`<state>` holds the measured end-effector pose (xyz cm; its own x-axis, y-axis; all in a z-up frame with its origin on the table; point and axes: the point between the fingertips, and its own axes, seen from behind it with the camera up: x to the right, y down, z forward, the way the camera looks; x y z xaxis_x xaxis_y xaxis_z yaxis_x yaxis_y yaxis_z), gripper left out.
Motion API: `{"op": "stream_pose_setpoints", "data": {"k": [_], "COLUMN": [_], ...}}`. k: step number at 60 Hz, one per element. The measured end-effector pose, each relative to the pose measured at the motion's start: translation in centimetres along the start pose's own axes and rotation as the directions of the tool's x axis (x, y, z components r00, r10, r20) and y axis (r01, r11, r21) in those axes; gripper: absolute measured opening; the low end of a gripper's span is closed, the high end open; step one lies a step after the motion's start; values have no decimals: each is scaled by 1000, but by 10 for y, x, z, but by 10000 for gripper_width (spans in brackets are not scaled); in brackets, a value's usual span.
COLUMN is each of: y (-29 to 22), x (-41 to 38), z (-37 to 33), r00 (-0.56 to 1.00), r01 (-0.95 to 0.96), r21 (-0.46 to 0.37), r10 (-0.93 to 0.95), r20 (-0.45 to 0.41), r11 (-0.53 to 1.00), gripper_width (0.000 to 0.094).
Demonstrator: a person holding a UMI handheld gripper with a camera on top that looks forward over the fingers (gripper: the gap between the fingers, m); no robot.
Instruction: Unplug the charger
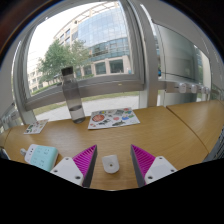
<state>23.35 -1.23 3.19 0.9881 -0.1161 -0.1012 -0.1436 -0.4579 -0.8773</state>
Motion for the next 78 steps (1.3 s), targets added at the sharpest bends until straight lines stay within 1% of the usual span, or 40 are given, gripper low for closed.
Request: {"op": "stream_pose_setpoints", "data": {"k": [1,7,16,20,28,34,40,46,58,78], "y": [-3,-32,-66,-66,-44,-14,11,31,51,57], "x": [1,-2,-25,-44,-89,-117,-144,-165,-192,-211], "z": [-2,-23,-82,-110,-157,-180,-193,-204,-224,-233], "r00": [1000,1000,999,1000,999,998,996,995,992,991], "r01": [2,5,9,7,35,62,92,97,118,119], "r21": [5,68,183,215,234,213,180,153,145,145], "r10": [-2,-3,-2,-1,-29,-55,-90,-98,-123,-128], "r20": [-6,-22,-36,-29,-29,-39,-17,4,28,51], "r11": [1000,998,983,977,972,975,979,983,982,982], "gripper_width": [658,695,741,746,773,783,805,807,806,805]}}
